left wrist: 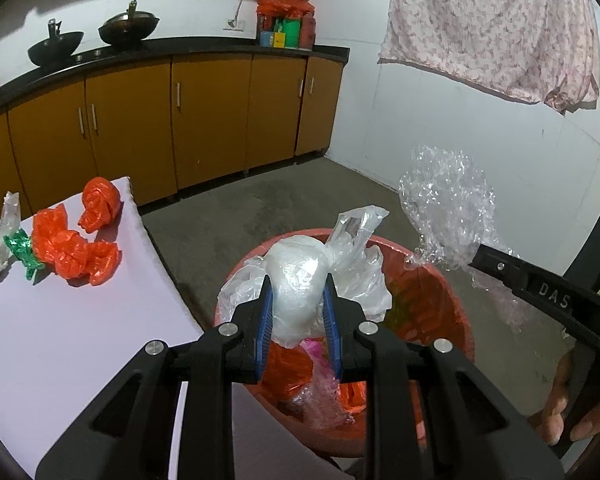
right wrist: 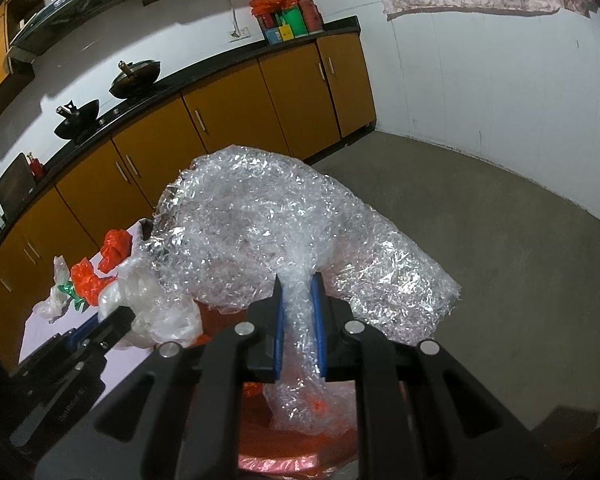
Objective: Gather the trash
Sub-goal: 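Open both tools to drop the bubble wrap and clear bag into the wastebasket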
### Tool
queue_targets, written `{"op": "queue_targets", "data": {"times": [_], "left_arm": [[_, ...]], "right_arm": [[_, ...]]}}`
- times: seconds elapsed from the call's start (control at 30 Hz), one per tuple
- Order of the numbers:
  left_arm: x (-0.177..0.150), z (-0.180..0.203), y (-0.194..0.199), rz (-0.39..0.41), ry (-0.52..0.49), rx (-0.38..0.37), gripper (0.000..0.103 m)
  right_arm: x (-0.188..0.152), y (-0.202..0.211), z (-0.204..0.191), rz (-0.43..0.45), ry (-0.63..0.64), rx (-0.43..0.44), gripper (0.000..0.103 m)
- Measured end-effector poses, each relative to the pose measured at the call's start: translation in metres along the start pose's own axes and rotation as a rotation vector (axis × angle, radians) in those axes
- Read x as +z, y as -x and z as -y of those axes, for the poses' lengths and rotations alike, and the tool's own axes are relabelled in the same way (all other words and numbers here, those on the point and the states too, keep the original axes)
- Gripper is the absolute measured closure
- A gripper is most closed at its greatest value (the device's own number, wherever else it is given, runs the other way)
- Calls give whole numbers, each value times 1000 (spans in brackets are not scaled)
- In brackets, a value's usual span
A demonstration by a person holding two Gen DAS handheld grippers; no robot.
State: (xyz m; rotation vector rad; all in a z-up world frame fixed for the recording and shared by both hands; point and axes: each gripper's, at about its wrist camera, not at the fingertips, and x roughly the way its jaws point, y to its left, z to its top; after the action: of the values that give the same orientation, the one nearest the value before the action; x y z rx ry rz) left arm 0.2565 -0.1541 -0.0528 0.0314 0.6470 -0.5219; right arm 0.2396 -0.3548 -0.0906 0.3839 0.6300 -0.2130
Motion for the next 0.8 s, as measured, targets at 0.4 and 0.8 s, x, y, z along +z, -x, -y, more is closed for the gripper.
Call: {"op": "queue_targets", "data": {"times": [0.4, 0.8], "left_arm": [[-4, 0, -23, -50, 12, -17, 59], [-6, -30, -12, -32, 56, 50, 45]], "right_arm": [[3, -20, 8, -12, -43, 35, 76], [1, -14, 10, 27, -27, 33, 41]]}}
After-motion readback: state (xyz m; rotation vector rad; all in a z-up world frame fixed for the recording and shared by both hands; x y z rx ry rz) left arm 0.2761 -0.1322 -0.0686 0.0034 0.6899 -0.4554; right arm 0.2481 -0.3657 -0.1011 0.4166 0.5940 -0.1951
